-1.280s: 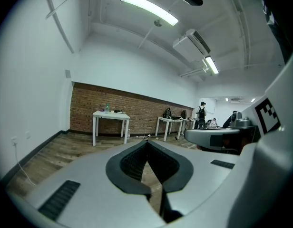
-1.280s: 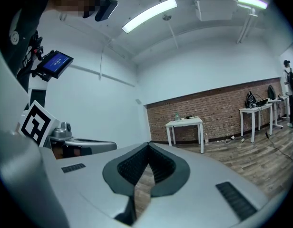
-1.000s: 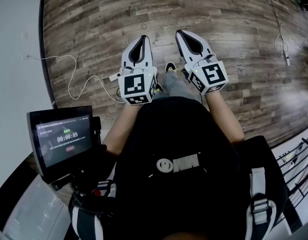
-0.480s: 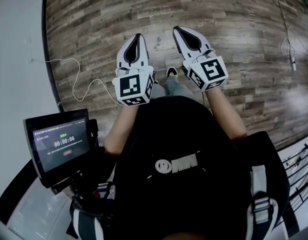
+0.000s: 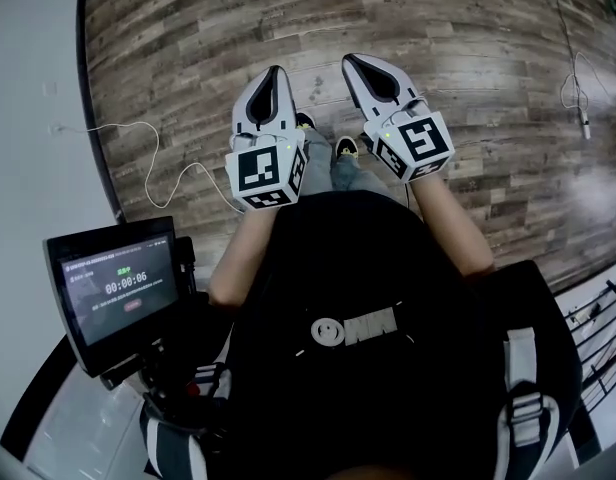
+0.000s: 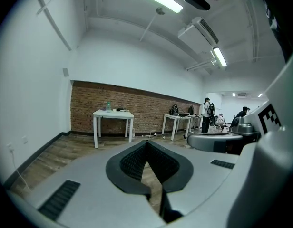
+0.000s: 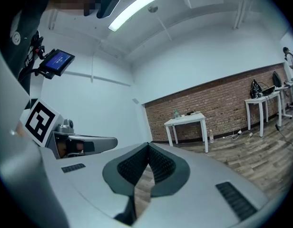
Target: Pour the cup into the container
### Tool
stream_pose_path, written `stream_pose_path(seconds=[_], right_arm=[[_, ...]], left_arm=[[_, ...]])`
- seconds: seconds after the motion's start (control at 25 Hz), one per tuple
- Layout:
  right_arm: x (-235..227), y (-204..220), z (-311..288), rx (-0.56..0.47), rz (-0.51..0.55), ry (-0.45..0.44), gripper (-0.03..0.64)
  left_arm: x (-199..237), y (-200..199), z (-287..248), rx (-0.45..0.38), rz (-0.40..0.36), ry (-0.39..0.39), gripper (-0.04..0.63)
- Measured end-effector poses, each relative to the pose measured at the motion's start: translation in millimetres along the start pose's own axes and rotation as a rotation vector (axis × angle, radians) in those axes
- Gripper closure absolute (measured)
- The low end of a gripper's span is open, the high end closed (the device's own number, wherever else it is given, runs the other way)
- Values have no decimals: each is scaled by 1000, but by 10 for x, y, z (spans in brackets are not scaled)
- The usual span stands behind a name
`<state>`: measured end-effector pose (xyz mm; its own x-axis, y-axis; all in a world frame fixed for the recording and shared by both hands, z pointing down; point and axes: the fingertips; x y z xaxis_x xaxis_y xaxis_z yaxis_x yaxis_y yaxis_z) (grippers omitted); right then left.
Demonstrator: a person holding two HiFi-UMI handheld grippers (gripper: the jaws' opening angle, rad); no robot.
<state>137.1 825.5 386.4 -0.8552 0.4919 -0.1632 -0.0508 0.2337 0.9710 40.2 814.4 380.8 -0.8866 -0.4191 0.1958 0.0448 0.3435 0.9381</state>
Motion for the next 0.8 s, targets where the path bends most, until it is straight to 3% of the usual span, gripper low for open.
stream_pose_path(seconds=[0.4, 0.6, 0.8], right_arm=[[263, -147, -948, 26, 63, 7, 614], [395, -190, -1285, 20, 93, 7, 614], [250, -294, -1425, 26, 80, 18, 614]], left_arm=[[776, -235, -319, -32, -24, 49, 595], [1182, -247, -373, -52, 4, 42, 595], [1277, -359, -551, -46, 24, 41, 595]])
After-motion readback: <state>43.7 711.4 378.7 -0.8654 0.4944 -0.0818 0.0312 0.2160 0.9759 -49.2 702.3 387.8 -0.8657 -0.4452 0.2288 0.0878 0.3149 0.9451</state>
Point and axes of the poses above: the fingertips, and each gripper's own axes: z backward along the fingers, x to its left, y out of its underside, and after that the axes turned 4 degrees about z, right-handed
